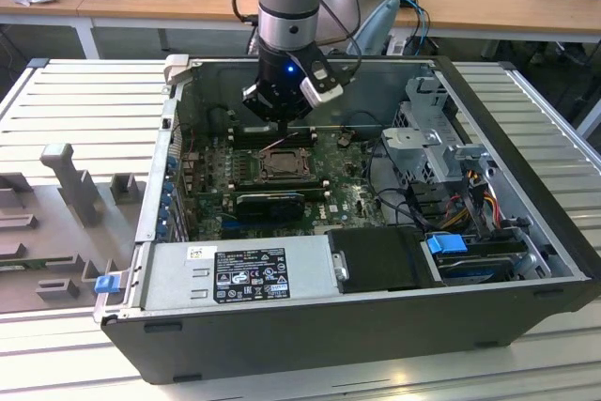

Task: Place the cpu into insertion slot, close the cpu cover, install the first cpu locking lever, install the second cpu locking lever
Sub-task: 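Install the first cpu locking lever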

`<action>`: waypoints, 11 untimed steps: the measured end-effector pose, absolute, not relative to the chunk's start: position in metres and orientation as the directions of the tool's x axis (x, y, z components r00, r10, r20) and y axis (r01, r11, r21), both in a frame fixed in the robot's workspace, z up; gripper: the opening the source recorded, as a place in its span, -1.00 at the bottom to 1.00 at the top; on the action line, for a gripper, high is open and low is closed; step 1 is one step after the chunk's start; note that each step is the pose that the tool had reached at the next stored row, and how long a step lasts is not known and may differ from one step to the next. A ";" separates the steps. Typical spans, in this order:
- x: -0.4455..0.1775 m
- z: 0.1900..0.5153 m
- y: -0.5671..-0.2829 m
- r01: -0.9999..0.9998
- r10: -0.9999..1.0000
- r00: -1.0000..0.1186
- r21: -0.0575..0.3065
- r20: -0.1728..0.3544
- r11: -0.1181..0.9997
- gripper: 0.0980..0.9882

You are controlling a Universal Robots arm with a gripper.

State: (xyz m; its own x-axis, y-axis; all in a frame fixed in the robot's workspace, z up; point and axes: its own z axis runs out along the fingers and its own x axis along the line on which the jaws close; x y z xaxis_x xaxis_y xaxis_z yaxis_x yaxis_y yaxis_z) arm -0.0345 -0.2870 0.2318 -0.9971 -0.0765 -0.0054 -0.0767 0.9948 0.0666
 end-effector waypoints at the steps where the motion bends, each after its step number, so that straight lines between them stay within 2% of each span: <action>1: -0.034 0.232 -0.286 -0.077 -0.077 -0.997 0.067 -0.005 0.995 -0.98; 11: -0.023 0.222 -0.280 -0.063 -0.063 -0.998 0.067 -0.005 0.996 -0.98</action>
